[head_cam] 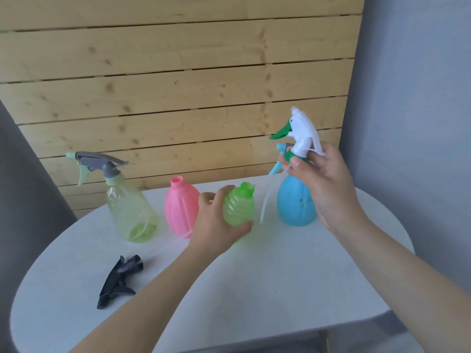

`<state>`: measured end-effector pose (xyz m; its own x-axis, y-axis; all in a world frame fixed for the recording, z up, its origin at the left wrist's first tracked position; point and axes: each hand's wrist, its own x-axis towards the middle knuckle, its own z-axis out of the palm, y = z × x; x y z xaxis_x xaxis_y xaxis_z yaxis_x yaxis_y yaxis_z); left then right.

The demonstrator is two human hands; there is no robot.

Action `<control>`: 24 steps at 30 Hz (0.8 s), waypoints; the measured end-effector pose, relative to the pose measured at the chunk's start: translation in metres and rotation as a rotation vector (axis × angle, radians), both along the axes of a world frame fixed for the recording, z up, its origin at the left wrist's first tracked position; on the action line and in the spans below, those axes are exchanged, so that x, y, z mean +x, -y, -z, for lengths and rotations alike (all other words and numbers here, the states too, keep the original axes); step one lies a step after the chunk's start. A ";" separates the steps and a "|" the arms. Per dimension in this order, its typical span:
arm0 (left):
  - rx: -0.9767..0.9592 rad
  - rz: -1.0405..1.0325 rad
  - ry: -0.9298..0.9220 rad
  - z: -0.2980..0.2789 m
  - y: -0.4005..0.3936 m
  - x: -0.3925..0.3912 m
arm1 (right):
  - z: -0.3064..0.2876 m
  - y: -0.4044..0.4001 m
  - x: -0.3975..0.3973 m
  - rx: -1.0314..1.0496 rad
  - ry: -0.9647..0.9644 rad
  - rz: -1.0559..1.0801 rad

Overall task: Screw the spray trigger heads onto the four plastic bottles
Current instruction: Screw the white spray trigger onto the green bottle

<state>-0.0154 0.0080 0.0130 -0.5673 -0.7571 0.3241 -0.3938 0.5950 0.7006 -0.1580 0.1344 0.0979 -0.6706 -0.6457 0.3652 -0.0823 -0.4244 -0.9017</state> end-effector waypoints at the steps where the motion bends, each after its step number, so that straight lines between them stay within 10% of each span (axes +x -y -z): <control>1: -0.015 -0.002 0.026 -0.001 -0.002 0.007 | -0.001 0.000 0.001 -0.045 0.005 -0.005; 13: -0.064 0.028 0.136 -0.013 -0.010 0.027 | -0.013 0.008 0.014 -0.213 0.016 -0.019; 24: 0.111 0.150 -0.075 -0.032 -0.032 0.019 | 0.019 0.027 0.033 0.225 0.059 -0.190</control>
<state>0.0041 0.0399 0.0453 -0.6537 -0.6993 0.2892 -0.2506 0.5607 0.7892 -0.1248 0.1074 0.0788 -0.5456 -0.8222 0.1621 0.0351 -0.2157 -0.9758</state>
